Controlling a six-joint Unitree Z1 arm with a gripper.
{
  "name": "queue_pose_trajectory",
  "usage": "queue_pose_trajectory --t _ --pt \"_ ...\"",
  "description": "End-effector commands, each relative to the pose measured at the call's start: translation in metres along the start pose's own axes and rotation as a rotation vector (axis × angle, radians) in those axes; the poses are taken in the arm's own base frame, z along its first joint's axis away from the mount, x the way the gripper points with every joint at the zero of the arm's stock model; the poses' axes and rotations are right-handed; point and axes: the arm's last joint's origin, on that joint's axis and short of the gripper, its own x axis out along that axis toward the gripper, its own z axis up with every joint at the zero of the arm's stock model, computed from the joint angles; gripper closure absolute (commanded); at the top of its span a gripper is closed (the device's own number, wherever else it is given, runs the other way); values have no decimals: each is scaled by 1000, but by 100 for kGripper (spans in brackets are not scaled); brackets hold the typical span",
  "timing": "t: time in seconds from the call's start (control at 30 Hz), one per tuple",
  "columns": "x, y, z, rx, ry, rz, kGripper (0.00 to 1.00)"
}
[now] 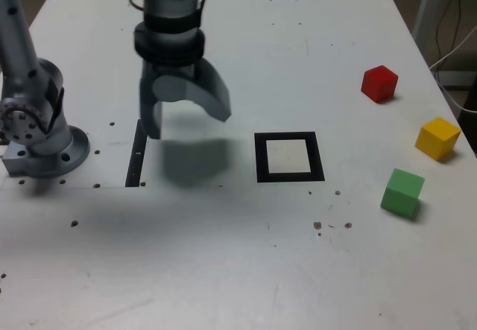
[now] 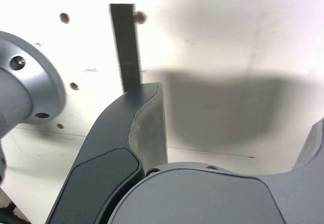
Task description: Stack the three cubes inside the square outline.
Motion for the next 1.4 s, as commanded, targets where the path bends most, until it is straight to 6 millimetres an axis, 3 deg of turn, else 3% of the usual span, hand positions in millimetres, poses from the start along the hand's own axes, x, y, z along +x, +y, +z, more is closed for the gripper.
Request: queue_pose_trajectory --t 0.0,0.3,0.93,1.37 --pt "-5 1 7 1 1 7 0" --pt "-22 2 51 6 -10 23 0" --pt "-33 14 144 -12 -51 44 0" --pt "-39 37 198 -101 -98 29 1"
